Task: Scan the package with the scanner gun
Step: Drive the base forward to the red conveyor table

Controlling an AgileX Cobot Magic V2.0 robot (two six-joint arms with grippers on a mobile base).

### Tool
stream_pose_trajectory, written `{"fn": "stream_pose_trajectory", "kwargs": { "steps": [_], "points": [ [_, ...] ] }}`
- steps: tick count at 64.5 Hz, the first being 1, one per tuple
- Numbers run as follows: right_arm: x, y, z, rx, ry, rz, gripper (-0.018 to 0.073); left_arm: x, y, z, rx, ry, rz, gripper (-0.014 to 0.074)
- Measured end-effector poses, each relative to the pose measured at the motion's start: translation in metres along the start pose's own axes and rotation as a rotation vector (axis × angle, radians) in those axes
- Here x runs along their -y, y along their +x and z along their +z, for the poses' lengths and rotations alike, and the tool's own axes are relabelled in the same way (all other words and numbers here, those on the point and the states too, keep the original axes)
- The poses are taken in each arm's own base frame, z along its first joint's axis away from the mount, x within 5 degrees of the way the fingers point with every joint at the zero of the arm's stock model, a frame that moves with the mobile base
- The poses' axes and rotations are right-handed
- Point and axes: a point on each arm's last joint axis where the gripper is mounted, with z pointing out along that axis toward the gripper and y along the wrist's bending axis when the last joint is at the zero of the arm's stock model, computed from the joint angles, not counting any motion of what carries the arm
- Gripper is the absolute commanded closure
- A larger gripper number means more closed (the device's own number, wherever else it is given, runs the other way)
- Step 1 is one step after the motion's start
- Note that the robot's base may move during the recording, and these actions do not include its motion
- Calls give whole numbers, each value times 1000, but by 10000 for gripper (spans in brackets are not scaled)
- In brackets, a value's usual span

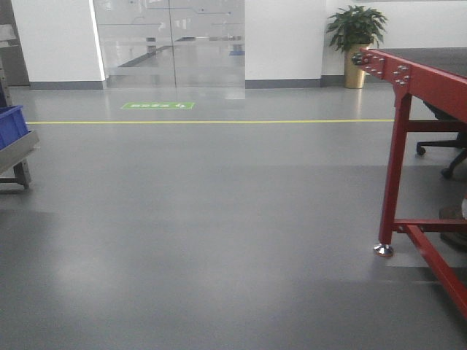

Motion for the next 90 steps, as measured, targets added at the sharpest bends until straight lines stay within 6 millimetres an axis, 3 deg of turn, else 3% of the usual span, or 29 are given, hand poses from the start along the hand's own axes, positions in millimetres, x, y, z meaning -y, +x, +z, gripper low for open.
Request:
{"fn": "stream_pose_trajectory", "kwargs": {
  "steps": [33, 64, 90],
  "points": [
    [0, 0, 0, 0, 0, 0, 711, -1, 0, 0, -1, -22, 1, 707],
    [0, 0, 0, 0, 0, 0, 711, 6, 0, 0, 4, 111, -7, 707],
    [0, 0, 0, 0, 0, 0, 711, -2, 0, 0, -1, -33, 2, 707]
  ]
}}
